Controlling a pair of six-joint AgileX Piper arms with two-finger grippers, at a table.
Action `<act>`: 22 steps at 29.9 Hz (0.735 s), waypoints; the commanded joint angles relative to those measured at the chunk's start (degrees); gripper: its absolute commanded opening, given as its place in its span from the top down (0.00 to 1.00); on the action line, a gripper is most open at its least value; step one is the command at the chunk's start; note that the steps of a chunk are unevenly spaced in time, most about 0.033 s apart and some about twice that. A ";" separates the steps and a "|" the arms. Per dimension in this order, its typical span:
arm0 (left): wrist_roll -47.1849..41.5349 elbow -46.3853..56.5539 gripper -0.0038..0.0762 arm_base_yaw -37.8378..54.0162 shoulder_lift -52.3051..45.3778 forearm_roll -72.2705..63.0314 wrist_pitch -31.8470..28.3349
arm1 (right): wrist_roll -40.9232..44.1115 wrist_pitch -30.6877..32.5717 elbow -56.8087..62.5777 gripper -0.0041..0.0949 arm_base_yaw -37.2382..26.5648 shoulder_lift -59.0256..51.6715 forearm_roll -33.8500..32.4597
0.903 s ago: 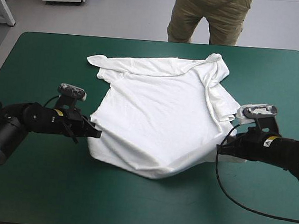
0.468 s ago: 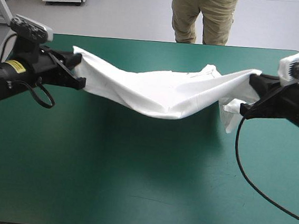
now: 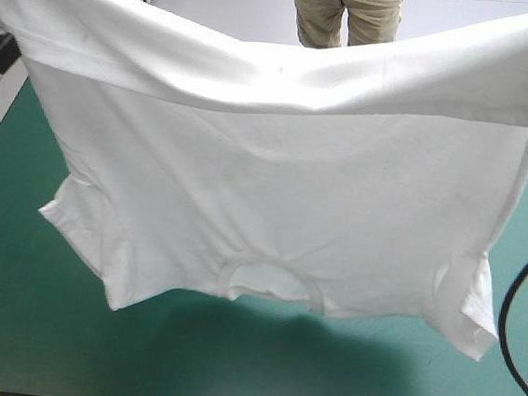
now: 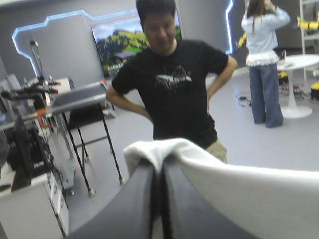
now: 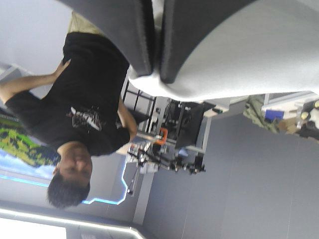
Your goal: Fold the cloth
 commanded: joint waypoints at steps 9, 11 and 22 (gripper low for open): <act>-1.96 -12.68 0.96 -0.47 0.74 -0.41 -1.07 | -2.12 -3.05 -13.59 0.97 0.14 -0.24 0.53; -2.38 -12.68 0.96 -0.47 0.77 -0.41 -0.16 | -2.02 -2.23 -14.04 0.98 0.14 -0.24 0.30; -5.71 0.98 0.96 -0.47 3.50 0.09 7.90 | 4.83 8.27 -8.64 0.98 0.14 9.16 -4.71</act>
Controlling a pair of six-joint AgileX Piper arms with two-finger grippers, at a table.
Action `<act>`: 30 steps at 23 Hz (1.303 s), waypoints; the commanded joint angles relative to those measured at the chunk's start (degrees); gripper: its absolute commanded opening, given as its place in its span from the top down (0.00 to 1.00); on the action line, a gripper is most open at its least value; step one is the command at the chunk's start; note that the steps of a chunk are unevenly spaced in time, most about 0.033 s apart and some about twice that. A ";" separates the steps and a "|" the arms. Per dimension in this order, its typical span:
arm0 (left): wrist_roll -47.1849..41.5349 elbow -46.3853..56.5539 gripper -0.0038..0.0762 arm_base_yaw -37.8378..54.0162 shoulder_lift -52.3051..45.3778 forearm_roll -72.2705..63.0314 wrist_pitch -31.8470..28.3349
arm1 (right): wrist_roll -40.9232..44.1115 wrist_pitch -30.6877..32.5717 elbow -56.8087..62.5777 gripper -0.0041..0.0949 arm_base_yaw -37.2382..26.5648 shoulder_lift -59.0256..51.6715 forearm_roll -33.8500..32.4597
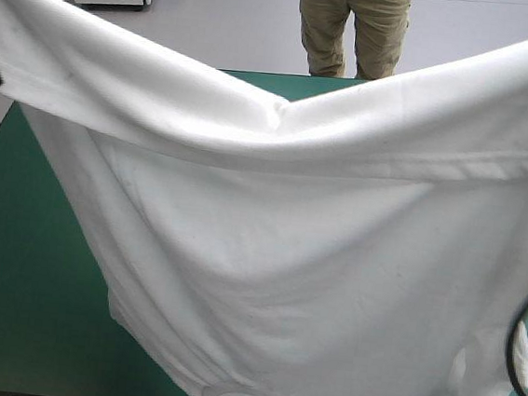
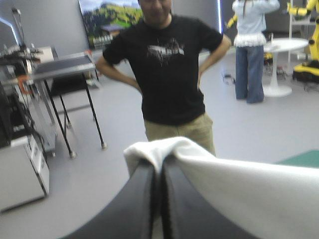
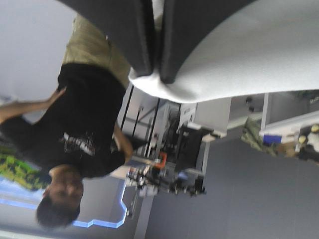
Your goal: Fold the cloth
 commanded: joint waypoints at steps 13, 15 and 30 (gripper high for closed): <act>-4.56 -22.11 0.96 -0.47 28.72 5.20 -16.20 | 0.98 -18.22 -21.32 0.98 0.14 31.19 1.56; -5.31 -22.10 0.96 -0.47 28.98 6.26 -14.87 | 0.98 -15.99 -20.39 0.98 0.14 31.61 1.40; -2.55 18.02 0.96 -0.47 28.85 7.47 6.66 | -0.19 7.85 10.16 0.98 -0.80 34.67 -1.46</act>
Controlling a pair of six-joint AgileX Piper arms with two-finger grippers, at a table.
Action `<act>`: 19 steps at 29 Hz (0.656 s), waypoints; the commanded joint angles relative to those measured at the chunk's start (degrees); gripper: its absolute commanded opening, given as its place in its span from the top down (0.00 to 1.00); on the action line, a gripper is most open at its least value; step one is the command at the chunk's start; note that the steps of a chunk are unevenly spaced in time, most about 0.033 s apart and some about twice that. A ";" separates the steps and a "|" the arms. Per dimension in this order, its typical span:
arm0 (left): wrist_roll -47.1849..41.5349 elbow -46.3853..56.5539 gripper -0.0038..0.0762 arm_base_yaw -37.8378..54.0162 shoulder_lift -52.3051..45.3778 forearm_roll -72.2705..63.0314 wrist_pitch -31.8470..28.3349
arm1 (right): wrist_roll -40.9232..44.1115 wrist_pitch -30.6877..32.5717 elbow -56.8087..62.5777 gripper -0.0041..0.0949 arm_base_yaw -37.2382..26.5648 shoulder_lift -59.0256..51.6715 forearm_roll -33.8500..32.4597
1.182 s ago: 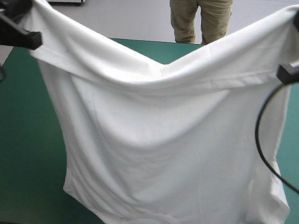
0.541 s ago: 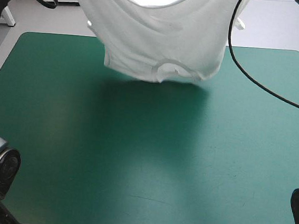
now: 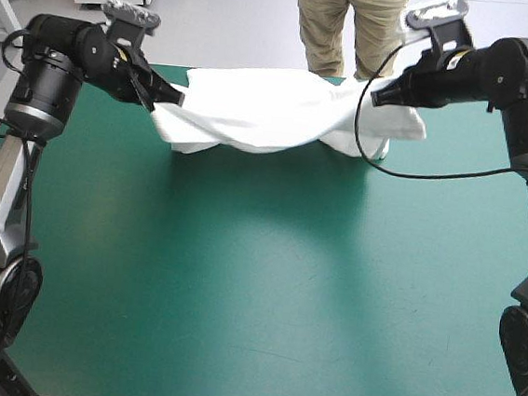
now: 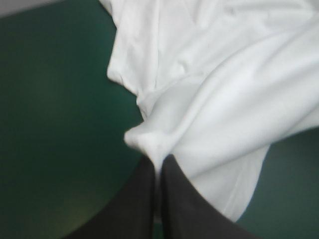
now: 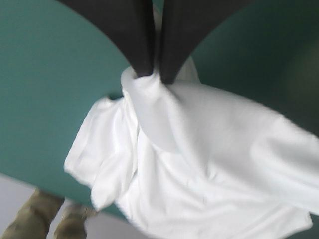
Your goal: Fold the cloth
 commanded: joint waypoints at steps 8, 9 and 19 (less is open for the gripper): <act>2.14 23.07 0.96 -0.47 -10.31 0.00 2.07 | -1.59 1.16 26.66 0.98 -0.62 -11.16 2.99; 2.14 25.48 0.96 -0.47 -11.72 0.00 2.07 | -1.59 1.35 29.12 0.98 -0.62 -12.46 2.99; 2.75 41.88 0.96 -0.47 -24.84 0.00 2.07 | -0.32 2.42 51.46 0.98 -0.62 -27.33 3.76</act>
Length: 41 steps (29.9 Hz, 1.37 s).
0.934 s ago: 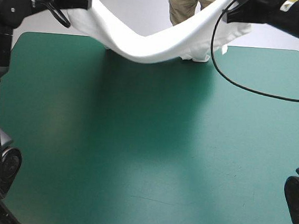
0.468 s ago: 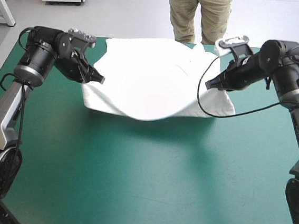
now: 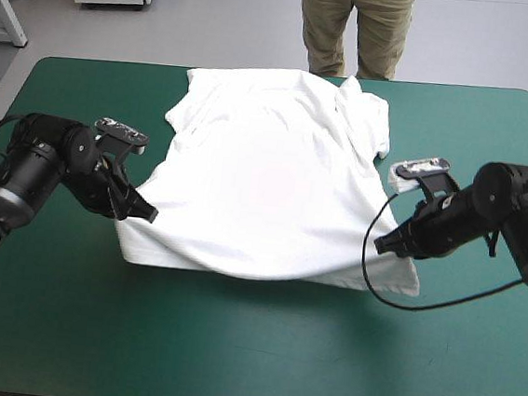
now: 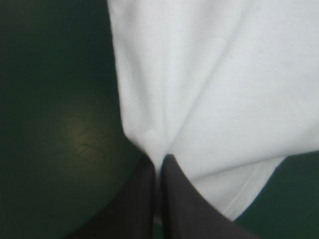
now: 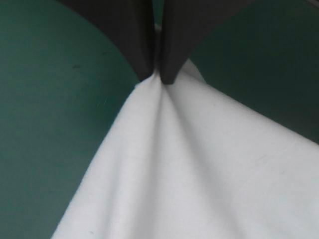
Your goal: Fold the cloth
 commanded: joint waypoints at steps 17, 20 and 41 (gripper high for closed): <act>-0.12 21.02 0.96 -0.47 -13.27 -2.73 1.51 | 2.09 -6.79 27.29 0.98 -0.45 -13.16 1.32; 0.78 21.97 0.96 -0.47 -13.27 -5.08 -0.53 | 2.50 -9.35 29.53 0.97 -0.45 -13.16 1.32; -5.46 19.89 0.30 -0.47 -12.98 -5.93 -22.21 | 3.12 -18.73 20.36 0.51 -0.45 -13.24 -0.67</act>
